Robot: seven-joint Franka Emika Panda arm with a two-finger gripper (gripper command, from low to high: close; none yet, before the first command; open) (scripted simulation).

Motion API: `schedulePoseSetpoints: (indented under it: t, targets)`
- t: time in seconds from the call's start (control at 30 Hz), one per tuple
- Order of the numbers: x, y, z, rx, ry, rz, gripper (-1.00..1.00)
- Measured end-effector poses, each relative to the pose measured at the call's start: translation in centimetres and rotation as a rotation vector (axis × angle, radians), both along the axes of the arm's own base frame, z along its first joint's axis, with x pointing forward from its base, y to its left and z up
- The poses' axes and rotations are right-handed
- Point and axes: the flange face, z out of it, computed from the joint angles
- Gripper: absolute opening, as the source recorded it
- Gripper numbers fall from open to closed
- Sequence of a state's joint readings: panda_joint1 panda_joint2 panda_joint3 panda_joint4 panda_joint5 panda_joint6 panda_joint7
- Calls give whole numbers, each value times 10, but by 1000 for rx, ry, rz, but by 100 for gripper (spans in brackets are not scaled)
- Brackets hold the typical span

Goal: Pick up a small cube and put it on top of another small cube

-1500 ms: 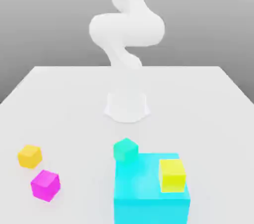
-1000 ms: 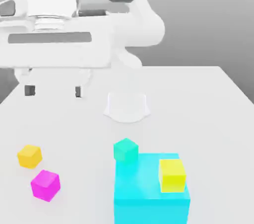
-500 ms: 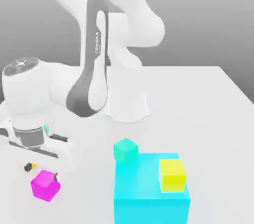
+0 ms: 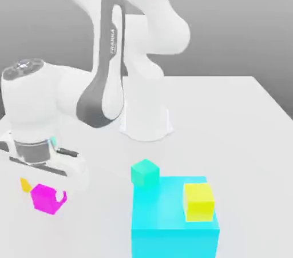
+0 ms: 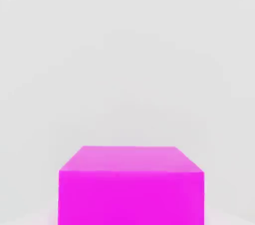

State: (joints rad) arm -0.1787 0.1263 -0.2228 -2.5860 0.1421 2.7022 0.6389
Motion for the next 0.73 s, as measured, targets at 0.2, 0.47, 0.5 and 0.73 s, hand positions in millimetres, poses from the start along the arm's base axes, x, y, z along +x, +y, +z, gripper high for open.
schedulePoseSetpoints:
  t: [0.2,0.47,0.5,0.73]
  targets:
    - [1,86,54,39,-4,0,-100]
    - [-33,170,108,-15,9,-40,-100]
    - [-34,173,103,-22,9,-42,-100]
    - [-37,177,53,-30,10,-45,100]
